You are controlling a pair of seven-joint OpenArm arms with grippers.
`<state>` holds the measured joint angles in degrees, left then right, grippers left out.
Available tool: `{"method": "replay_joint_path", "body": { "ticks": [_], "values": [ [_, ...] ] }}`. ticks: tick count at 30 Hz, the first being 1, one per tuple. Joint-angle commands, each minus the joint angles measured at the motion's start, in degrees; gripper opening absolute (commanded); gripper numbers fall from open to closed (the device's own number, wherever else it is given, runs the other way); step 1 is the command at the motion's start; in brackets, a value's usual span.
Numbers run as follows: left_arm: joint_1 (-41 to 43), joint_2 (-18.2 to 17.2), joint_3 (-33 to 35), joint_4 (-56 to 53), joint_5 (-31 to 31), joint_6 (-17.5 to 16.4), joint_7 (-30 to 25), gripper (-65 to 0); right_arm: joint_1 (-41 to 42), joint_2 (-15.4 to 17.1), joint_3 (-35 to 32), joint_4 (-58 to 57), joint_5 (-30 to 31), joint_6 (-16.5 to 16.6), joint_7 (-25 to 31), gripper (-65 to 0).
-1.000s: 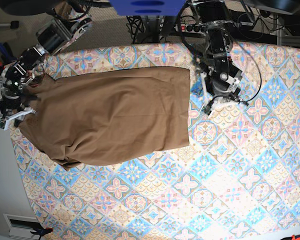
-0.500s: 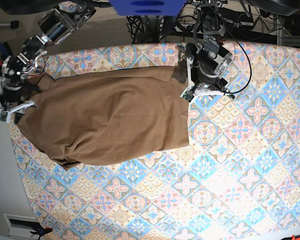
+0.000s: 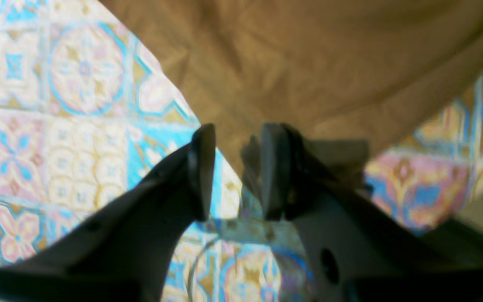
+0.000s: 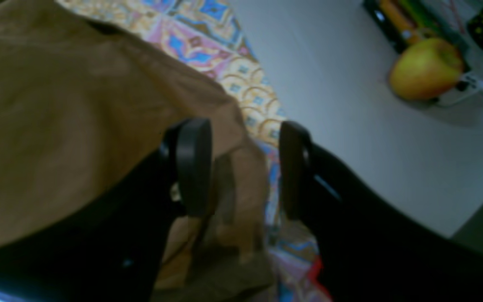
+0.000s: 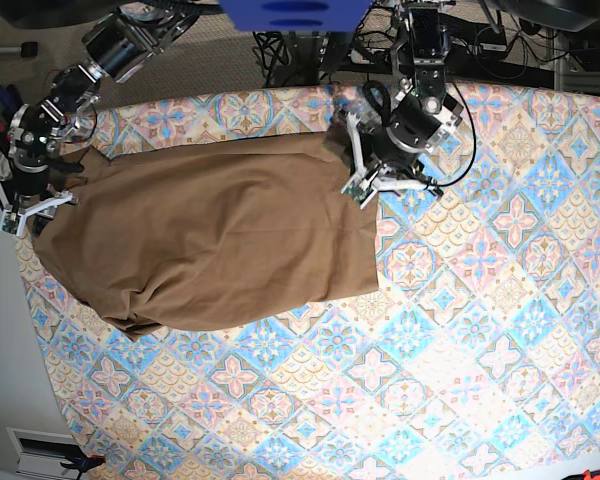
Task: Layout the t-shirt on the table in an organized manner, then fold the t-shirt properly
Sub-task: 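Pull the held shirt edge apart with both grippers to smooth it, then hold the shirt edge with both grippers, adjusting the grasp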
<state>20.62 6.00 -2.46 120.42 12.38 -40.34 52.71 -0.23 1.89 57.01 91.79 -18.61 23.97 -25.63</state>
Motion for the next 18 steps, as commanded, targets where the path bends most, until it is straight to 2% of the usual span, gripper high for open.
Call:
{"method": "replay_joint_path", "body": {
  "ticks": [1,6,11,18],
  "values": [
    [-0.1,0.2,-0.8,0.9,-0.1,0.3,-0.8,-45.8,0.6,0.8,0.0,1.0,0.5,-0.1,1.4,-39.7],
    [0.6,0.2,-4.4,0.7,-0.6,0.3,-0.7,-36.1,0.6,0.8,0.0,0.9,0.5,-0.1,1.3,-39.7],
    [0.4,0.0,-4.9,-1.2,0.0,0.3,-0.7,-36.2,0.6,0.7,0.0,0.9,0.5,-0.1,1.2,-39.7],
    [0.2,-3.1,-1.5,-6.7,-2.7,0.3,-0.7,-39.0,-1.7,0.6,0.0,1.2,0.6,-0.1,1.2,-39.7]
  ]
}}
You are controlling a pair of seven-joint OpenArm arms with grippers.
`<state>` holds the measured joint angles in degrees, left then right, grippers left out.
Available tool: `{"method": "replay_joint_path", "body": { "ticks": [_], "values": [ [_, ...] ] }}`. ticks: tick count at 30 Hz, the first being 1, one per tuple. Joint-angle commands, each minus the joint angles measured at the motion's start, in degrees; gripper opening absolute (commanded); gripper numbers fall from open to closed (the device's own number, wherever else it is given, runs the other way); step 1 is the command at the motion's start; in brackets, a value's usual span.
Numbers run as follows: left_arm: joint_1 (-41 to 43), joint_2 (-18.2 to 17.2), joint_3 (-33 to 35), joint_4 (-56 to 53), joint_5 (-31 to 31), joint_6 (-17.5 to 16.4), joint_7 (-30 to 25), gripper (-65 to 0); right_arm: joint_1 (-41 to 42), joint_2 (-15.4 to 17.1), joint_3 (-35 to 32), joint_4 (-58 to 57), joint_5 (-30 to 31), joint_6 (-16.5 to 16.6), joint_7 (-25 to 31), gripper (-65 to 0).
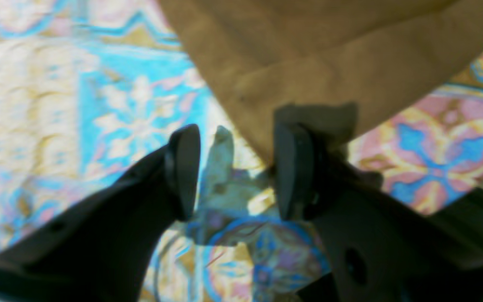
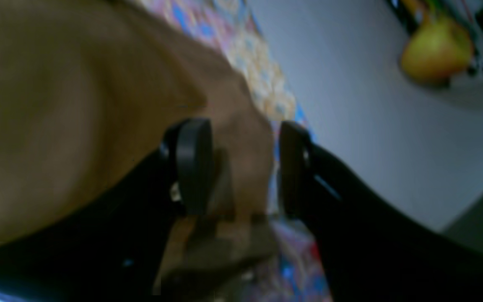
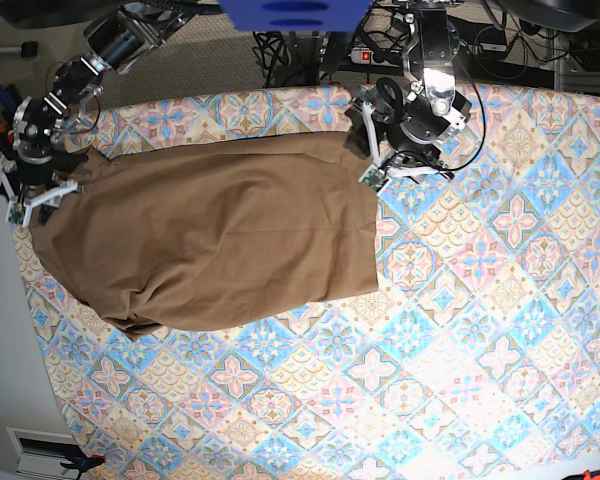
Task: Layout the t-shirt on the table in an organized manner, then fold the t-shirt properly
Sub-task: 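Hold the shirt edge with both grippers, adjusting the grasp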
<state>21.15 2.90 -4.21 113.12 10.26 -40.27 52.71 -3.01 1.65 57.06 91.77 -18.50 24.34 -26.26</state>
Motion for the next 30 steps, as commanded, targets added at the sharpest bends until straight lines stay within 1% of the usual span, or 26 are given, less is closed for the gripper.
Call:
{"method": "replay_joint_path", "body": {
  "ticks": [1,4,6,10,11,13,14,16,20,21,23,26,30],
  "values": [
    [-0.4,-0.4,1.4,-0.5,-0.6,0.3,-0.7,-39.8,1.0,0.6,0.0,1.2,0.5,-0.5,1.9,-39.7],
    [-0.4,-1.2,3.0,-2.3,-1.0,0.3,-1.0,-44.0,0.9,-0.4,2.9,1.3,0.5,-0.5,2.3,-39.7],
    [-0.3,-0.9,3.1,-2.4,-1.0,0.3,-1.0,-49.5,1.0,-0.9,4.7,1.3,0.5,-0.5,2.3,-39.7],
    [-0.4,-0.8,2.8,-2.4,-0.5,0.3,-0.8,-63.6,1.0,-1.0,7.4,2.2,0.5,-0.5,2.3,-39.7],
    [-0.4,-0.8,2.8,-2.4,-0.4,0.3,-0.8,-65.0,1.0,-1.0,8.7,2.8,0.5,-0.5,2.3,-39.7],
    [-0.4,-0.9,2.8,-2.4,-0.3,0.3,-0.8,-65.0,1.0,-1.2,10.8,3.7,0.7,0.1,2.3,-39.7],
    [-0.4,-1.0,2.7,-2.4,-0.3,0.3,-0.8,-65.0,1.0,-1.8,11.7,3.8,1.1,1.4,2.3,-39.7],
    [-0.4,-1.1,2.7,-2.4,-0.3,0.3,-0.8,-65.0,1.0,-3.0,14.2,3.8,3.7,5.7,2.3,-39.7],
    [-0.3,-1.2,2.7,-2.4,-0.2,0.3,-0.8,-65.0,1.0,-3.2,18.9,3.2,9.5,14.2,1.8,-39.7],
    [-0.3,-1.2,2.7,-2.4,-0.2,0.3,-0.8,-65.0,1.0,-3.2,19.4,3.0,10.3,15.6,1.8,-39.7],
    [-0.3,-1.2,2.7,-2.4,-0.2,0.3,-0.8,-65.0,1.1,-3.7,19.6,1.9,10.8,15.7,0.0,-39.7],
    [-0.3,-1.2,2.7,-2.4,-0.2,0.3,-0.8,-65.0,1.4,-3.8,19.7,1.9,12.0,15.7,-4.8,-39.7],
    [-0.2,-1.2,2.7,-2.4,-0.2,0.3,-0.8,-65.0,1.0,-3.8,20.2,2.1,18.0,15.7,-13.7,-39.7]
  ]
}}
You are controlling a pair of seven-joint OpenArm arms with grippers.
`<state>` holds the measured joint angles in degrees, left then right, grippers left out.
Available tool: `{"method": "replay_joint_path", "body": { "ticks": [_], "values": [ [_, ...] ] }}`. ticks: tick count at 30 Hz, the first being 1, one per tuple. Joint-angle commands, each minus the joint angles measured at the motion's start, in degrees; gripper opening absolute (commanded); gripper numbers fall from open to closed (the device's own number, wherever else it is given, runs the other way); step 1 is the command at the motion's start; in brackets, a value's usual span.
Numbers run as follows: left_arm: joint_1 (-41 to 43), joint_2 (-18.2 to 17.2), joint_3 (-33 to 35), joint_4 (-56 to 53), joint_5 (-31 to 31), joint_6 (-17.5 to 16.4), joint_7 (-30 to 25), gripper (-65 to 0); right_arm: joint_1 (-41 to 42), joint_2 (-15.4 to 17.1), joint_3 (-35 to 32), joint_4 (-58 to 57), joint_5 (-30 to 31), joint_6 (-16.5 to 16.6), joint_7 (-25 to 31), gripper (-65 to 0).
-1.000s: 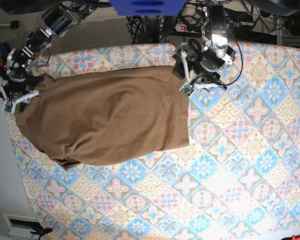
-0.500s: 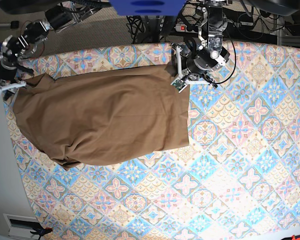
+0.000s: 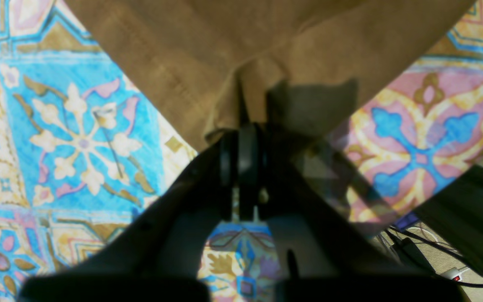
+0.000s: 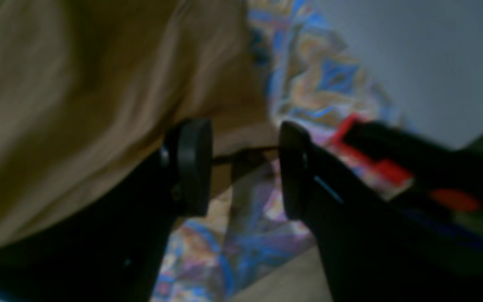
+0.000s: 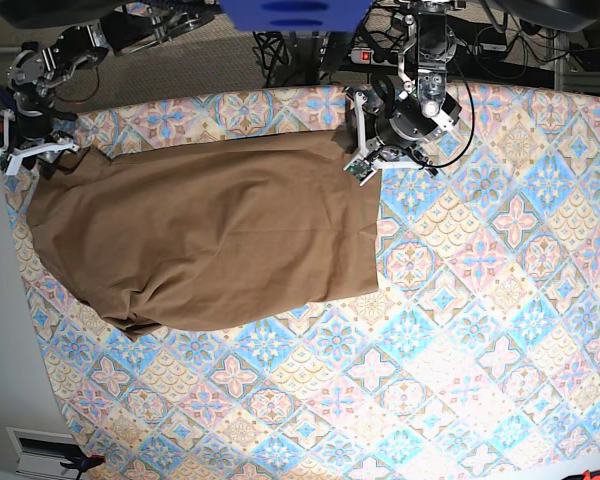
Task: Layout the t-shirt on the table in an organized manner, then fold the t-shirt properly
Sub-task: 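Hold the shirt edge with both grippers, adjusting the grasp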
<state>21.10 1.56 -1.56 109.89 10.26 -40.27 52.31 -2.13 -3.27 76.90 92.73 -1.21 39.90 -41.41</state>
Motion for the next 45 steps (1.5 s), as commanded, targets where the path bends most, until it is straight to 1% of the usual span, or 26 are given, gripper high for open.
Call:
{"method": "replay_joint_path", "body": {
  "ticks": [1,3,11,20,23,25,28,31,33,36,37,38,39,41,42,45],
  "values": [
    [0.0,0.2,0.0,0.8,-0.2,0.3,-0.4,-65.0,0.2,1.1,0.8,1.1,1.8,0.1,-0.1,-39.7],
    [0.0,0.1,0.0,0.8,-0.2,0.3,-0.4,-65.0,0.4,1.1,1.1,1.0,2.0,0.1,-1.7,-39.7],
    [0.0,0.1,-0.1,0.8,-0.2,0.3,-0.3,-65.0,0.4,1.1,1.1,0.7,2.1,0.1,-2.1,-39.7],
    [0.0,0.1,-0.1,0.8,-0.2,0.3,-0.3,-65.0,0.6,1.1,1.1,-8.1,2.2,0.1,-2.2,-39.7],
    [0.1,0.1,-0.1,0.8,0.1,0.3,-0.3,-65.0,0.6,1.1,1.1,-10.5,2.4,0.1,-5.1,-39.7],
    [0.1,0.1,-0.1,0.8,1.9,0.3,-0.3,-65.0,0.8,1.3,1.1,-12.6,2.4,0.1,-8.7,-39.7],
    [0.0,0.3,0.0,0.8,4.3,0.3,-0.3,-65.0,3.4,4.1,1.1,-13.6,2.4,0.1,-13.2,-39.7],
    [0.0,0.2,0.0,0.8,4.8,0.3,-0.3,-65.0,4.9,6.5,1.1,-13.6,2.4,0.1,-14.5,-39.7],
    [0.0,0.2,0.0,0.8,4.8,0.3,-0.3,-65.0,5.0,6.7,0.2,-13.6,2.4,0.1,-14.5,-39.7],
    [0.0,0.2,0.0,0.8,4.8,0.3,-0.3,-65.0,4.9,6.7,-3.5,-13.6,2.4,0.1,-14.5,-40.0],
    [0.0,0.2,0.0,0.8,4.8,0.3,-0.3,-65.0,4.9,6.7,-4.4,-13.4,2.4,0.1,-14.6,-41.4],
    [0.0,0.2,0.0,0.8,4.8,0.3,-0.3,-65.0,4.9,6.7,-4.6,-13.3,2.4,0.1,-14.6,-44.6],
    [0.0,0.2,0.0,0.8,4.8,0.3,-0.3,-65.0,4.9,6.7,-4.6,-13.1,2.4,0.1,-14.6,-49.7],
    [0.0,0.2,0.0,0.8,4.8,0.3,-0.3,-65.0,4.9,6.7,-4.6,-13.0,2.3,0.1,-14.6,-62.7],
    [0.0,0.2,0.0,0.8,4.8,0.3,-0.3,-65.0,4.9,6.7,-4.6,-13.0,2.2,0.1,-14.6,-65.0],
    [-0.1,0.3,0.1,0.9,4.8,0.3,-0.3,-65.0,4.7,6.7,-4.6,-12.6,2.1,0.1,-14.6,-65.0]
  ]
}}
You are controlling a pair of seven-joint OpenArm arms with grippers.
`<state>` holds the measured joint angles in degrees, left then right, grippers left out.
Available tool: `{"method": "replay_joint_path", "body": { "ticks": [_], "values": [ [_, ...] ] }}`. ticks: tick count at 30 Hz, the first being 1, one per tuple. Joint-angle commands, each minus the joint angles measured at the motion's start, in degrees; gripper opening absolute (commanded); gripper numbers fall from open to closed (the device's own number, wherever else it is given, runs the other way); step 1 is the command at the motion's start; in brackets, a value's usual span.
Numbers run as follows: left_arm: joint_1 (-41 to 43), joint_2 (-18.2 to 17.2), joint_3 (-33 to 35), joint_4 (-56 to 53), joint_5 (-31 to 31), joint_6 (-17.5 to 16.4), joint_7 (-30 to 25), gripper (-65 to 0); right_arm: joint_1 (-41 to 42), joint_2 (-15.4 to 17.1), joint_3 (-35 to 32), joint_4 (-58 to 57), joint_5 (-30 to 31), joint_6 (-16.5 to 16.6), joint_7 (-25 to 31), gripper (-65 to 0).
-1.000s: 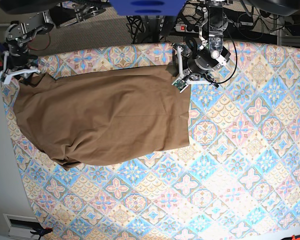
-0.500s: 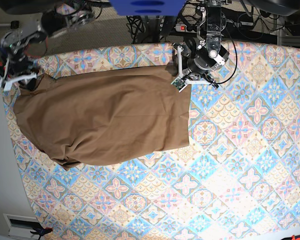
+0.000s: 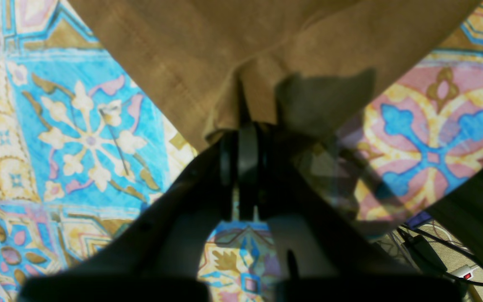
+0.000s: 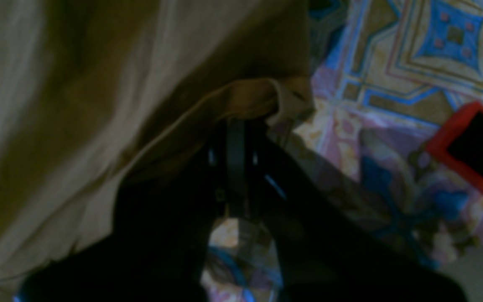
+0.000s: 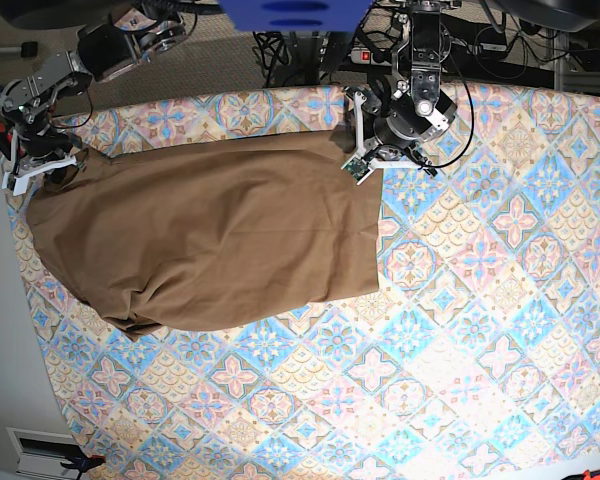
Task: Layout the t-shirt on the table in an organized manner, then fold the t-shirt properly
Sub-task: 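Hold the shirt edge with both grippers, adjusting the grasp, then drag the shirt edge with the left gripper toward the right gripper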
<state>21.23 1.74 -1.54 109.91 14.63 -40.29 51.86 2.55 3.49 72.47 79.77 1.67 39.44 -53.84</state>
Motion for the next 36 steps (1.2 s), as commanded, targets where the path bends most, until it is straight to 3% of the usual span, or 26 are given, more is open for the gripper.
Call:
{"method": "replay_joint_path", "body": {
  "ticks": [1,6,10,21,26,29,36],
  "values": [
    [-0.4,0.2,0.1,0.9,0.4,0.3,0.1,-65.0,0.2,0.0,-0.2,1.1,-0.7,0.6,-2.1,-65.0],
    [-0.7,0.5,0.4,4.4,0.1,0.3,0.1,-65.0,0.0,-0.1,0.1,10.4,-0.7,0.6,-1.8,-65.0],
    [-2.7,3.0,0.1,7.9,0.4,0.3,0.3,-65.0,0.3,-0.2,0.1,19.4,-0.7,0.6,-1.9,-65.0],
    [-16.3,3.4,-0.2,10.0,0.4,0.3,14.4,-65.0,0.4,-0.3,0.0,23.9,-0.7,0.6,-2.2,-65.0],
    [-28.2,3.4,-2.4,9.7,0.4,0.3,23.0,-65.0,3.2,1.0,-1.8,24.0,-1.5,0.6,-2.3,-65.0],
    [-37.1,3.1,-2.9,9.4,0.6,0.3,28.1,-65.0,8.8,3.5,-6.8,22.9,-7.2,0.6,-5.0,-65.0],
    [-52.4,3.1,-2.5,6.6,3.2,0.3,28.1,-65.0,22.8,6.1,-18.2,19.3,-19.2,0.6,-7.6,-65.0]
  ]
}}
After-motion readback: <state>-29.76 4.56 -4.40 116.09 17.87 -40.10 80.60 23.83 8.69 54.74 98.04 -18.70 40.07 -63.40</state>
